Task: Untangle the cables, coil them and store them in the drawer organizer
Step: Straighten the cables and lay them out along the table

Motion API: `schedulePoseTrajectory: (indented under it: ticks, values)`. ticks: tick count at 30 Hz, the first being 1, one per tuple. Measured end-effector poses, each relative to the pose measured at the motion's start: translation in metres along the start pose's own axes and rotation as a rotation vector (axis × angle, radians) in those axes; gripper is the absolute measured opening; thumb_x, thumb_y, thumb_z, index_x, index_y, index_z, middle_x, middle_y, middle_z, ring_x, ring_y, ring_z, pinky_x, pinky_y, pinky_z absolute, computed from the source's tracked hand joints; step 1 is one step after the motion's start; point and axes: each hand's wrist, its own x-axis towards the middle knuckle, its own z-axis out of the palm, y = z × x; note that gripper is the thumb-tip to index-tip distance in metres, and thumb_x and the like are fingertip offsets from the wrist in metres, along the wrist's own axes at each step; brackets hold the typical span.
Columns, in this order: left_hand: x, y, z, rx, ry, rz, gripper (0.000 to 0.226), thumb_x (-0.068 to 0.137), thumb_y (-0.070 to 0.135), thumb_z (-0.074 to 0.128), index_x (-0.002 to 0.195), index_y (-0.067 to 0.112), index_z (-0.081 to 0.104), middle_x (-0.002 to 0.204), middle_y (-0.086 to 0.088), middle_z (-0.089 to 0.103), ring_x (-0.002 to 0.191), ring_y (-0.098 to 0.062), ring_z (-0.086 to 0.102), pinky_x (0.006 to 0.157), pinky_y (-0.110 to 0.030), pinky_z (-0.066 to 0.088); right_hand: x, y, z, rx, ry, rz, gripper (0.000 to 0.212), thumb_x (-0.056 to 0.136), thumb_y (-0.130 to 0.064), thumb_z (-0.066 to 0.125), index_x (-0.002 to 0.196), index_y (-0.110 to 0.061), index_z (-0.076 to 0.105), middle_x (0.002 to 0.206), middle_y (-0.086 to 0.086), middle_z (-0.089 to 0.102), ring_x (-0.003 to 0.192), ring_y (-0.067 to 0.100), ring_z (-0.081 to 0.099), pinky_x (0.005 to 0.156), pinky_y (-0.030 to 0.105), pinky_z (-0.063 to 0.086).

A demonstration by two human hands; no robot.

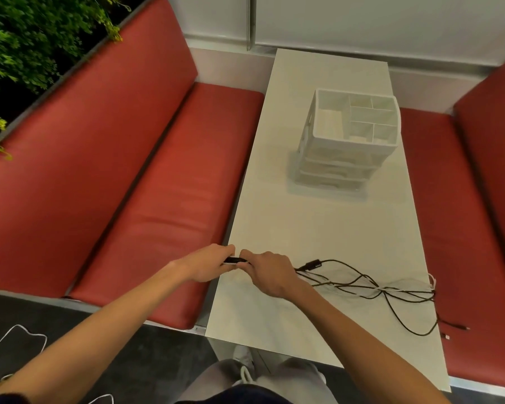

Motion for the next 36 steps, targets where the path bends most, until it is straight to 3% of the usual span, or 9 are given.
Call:
schedulePoseTrajectory:
  ticks: [6, 8, 11, 17, 21, 24, 26, 31, 36]
  values:
    - [0.004, 0.018, -0.020, -0.163, -0.242, 0.047, 0.025, 0.097, 0.045, 0.057, 0.102, 0.024, 0.068, 0.078, 0.008, 0.074, 0.064, -0.012, 0.068, 0.069, -0.037, 0.058, -0.007, 0.008, 0.011, -0.299, 0.160, -0.202, 0.023, 0.106, -0.036, 0.067, 0.123, -0.025, 0.055, 0.069, -0.002, 0.058, 0.044, 0.024, 0.040, 0.047, 0.028, 0.026]
    - [0.006, 0.022, -0.024, -0.240, -0.218, 0.038, 0.028, 0.104, 0.045, 0.058, 0.100, 0.018, 0.063, 0.070, 0.007, 0.069, 0.054, -0.010, 0.060, 0.058, -0.030, 0.052, -0.007, 0.014, 0.007, -0.290, 0.206, -0.181, 0.022, 0.112, -0.046, 0.051, 0.117, -0.025, 0.054, 0.072, -0.002, 0.059, 0.048, 0.025, 0.054, 0.047, 0.029, 0.030]
    - [0.004, 0.016, -0.022, -0.262, -0.145, 0.035, 0.043, 0.104, 0.062, 0.050, 0.091, 0.021, 0.052, 0.070, 0.003, 0.054, 0.059, -0.014, 0.049, 0.060, -0.040, 0.043, -0.006, 0.022, -0.006, -0.149, 0.130, -0.075, 0.043, 0.113, -0.061, 0.021, 0.116, -0.026, 0.045, 0.094, -0.004, 0.069, 0.073, 0.029, 0.065, 0.057, 0.036, 0.041]
    - [-0.008, 0.017, -0.026, -0.259, -0.137, 0.014, 0.041, 0.111, 0.057, 0.030, 0.098, 0.023, 0.048, 0.079, 0.002, 0.053, 0.068, -0.017, 0.048, 0.067, -0.037, 0.042, -0.013, 0.032, -0.016, -0.017, 0.074, -0.105, 0.038, 0.115, -0.057, 0.021, 0.116, -0.025, 0.041, 0.106, -0.002, 0.067, 0.081, 0.028, 0.059, 0.066, 0.042, 0.048]
    - [-0.008, 0.026, -0.020, 0.317, -0.083, -0.024, 0.036, 0.115, 0.047, 0.023, 0.114, 0.019, 0.045, 0.099, -0.009, 0.065, 0.087, -0.035, 0.068, 0.069, -0.044, 0.044, -0.009, 0.024, 0.000, -0.285, 0.136, -0.151, 0.039, 0.116, -0.050, 0.027, 0.118, -0.019, 0.050, 0.092, 0.003, 0.067, 0.071, 0.030, 0.066, 0.052, 0.038, 0.038]
    - [-0.003, 0.031, -0.004, 0.661, 0.036, 0.011, 0.036, 0.116, 0.040, 0.025, 0.123, 0.012, 0.048, 0.105, -0.007, 0.072, 0.090, -0.034, 0.075, 0.065, -0.042, 0.046, -0.007, 0.008, 0.005, -0.525, 0.092, -0.037, 0.031, 0.111, -0.047, 0.053, 0.099, -0.019, 0.063, 0.068, -0.001, 0.066, 0.050, 0.024, 0.064, 0.047, 0.034, 0.027]
    - [-0.001, 0.032, 0.004, 0.740, 0.051, 0.031, 0.036, 0.116, 0.039, 0.026, 0.121, 0.012, 0.048, 0.100, -0.004, 0.075, 0.085, -0.031, 0.076, 0.065, -0.041, 0.053, -0.008, 0.001, 0.004, -0.545, 0.038, -0.017, 0.029, 0.115, -0.040, 0.045, 0.107, -0.017, 0.062, 0.081, 0.002, 0.073, 0.065, 0.027, 0.071, 0.056, 0.038, 0.031]
    - [-0.005, 0.015, 0.009, 0.788, 0.139, 0.148, 0.031, 0.116, 0.041, 0.030, 0.121, 0.015, 0.045, 0.094, -0.003, 0.070, 0.075, -0.030, 0.075, 0.053, -0.039, 0.037, -0.005, 0.010, -0.017, -0.231, -0.204, 0.007, 0.053, 0.114, -0.060, 0.017, 0.124, -0.020, 0.051, 0.096, 0.009, 0.070, 0.085, 0.036, 0.065, 0.075, 0.044, 0.043]
    - [-0.005, -0.002, 0.003, 0.831, 0.133, 0.189, 0.008, 0.104, 0.021, 0.046, 0.109, 0.016, 0.049, 0.075, 0.002, 0.061, 0.051, -0.025, 0.066, 0.041, -0.033, 0.025, 0.003, 0.004, -0.011, 0.426, -0.325, 0.043, 0.054, 0.113, -0.062, 0.019, 0.112, -0.021, 0.054, 0.101, -0.001, 0.072, 0.094, 0.023, 0.066, 0.093, 0.044, 0.053]
